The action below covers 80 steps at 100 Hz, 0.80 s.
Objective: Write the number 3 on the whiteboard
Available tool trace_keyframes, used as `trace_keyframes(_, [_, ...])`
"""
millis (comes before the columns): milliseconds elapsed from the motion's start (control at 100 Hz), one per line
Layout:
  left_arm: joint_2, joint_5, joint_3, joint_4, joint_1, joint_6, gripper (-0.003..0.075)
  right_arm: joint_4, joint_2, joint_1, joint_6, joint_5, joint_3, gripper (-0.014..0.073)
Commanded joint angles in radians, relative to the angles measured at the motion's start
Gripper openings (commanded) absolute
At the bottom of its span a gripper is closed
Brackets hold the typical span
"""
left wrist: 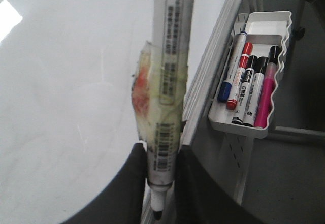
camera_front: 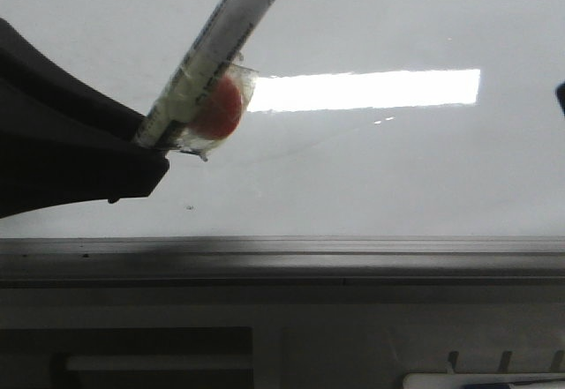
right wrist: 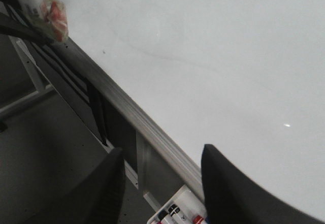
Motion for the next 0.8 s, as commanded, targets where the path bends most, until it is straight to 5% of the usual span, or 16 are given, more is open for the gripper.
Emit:
trace_keyframes(0, [-0.009,-0.064,-0.029,0.003,-0.005,-0.004,-0.0021,-0.008,0.056,0.001,-0.029,-0.083,-0.076,0.0309])
trace_keyframes(170, [-0.009,-0.064,-0.029,0.067,-0.005,-0.004,-0.002,-0.008,0.118,0.033,-0.031,-0.045,-0.141,0.0309])
trace_keyframes(460, [-0.009,-0.064,-0.029,0.093,-0.005,-0.004,-0.002,-0.035,0.253,0.274,-0.081,-0.102,-0.204,0.0309])
trace_keyframes(790, [-0.009,-0.066,-0.029,0.19,-0.005,-0.004,-0.002,-0.035,0.337,0.3,-0.081,-0.14,-0.273,0.0309])
